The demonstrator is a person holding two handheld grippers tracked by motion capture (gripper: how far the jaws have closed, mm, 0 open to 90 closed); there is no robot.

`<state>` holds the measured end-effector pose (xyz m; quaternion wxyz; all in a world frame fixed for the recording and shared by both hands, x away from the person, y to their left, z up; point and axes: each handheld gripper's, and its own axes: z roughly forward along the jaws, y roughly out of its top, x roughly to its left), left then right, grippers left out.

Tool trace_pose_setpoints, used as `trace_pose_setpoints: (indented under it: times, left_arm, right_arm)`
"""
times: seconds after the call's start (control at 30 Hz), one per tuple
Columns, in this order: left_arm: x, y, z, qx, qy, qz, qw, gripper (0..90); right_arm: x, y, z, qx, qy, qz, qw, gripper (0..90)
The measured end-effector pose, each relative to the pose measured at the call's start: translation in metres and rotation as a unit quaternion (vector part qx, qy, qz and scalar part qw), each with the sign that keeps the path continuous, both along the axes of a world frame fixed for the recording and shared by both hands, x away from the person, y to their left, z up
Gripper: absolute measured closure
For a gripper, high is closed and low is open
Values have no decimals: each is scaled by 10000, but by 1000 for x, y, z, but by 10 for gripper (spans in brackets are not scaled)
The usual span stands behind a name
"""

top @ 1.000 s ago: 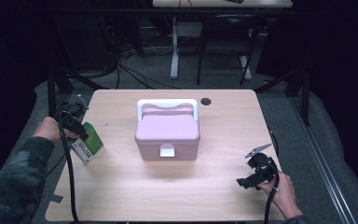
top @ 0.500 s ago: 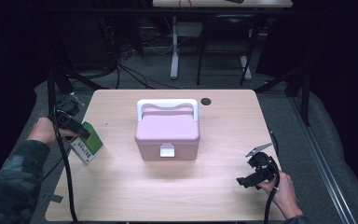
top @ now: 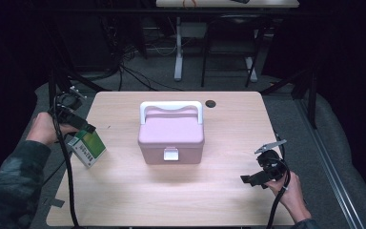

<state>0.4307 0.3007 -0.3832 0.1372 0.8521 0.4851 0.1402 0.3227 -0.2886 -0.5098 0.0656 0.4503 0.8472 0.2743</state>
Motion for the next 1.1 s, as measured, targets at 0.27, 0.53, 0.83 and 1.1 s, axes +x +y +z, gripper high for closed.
trace_pose_setpoints:
  times: [0.27,0.53,0.83,1.1]
  left_arm:
    - [-4,-28,10,-108,-173,-356,9992,1]
    - [-3,-56,15,-349,-267,-673,9968,0]
    - [3,-83,9,-595,-305,-931,9934,0]
    - [14,-110,1,-809,-315,-1124,9899,2]
  right_arm:
    - [6,4,14,235,-102,81,9996,0]
    - [22,23,33,562,-254,315,9976,0]
    - [46,50,58,727,-436,636,9944,0]
    - [74,77,80,790,-602,796,9919,0]
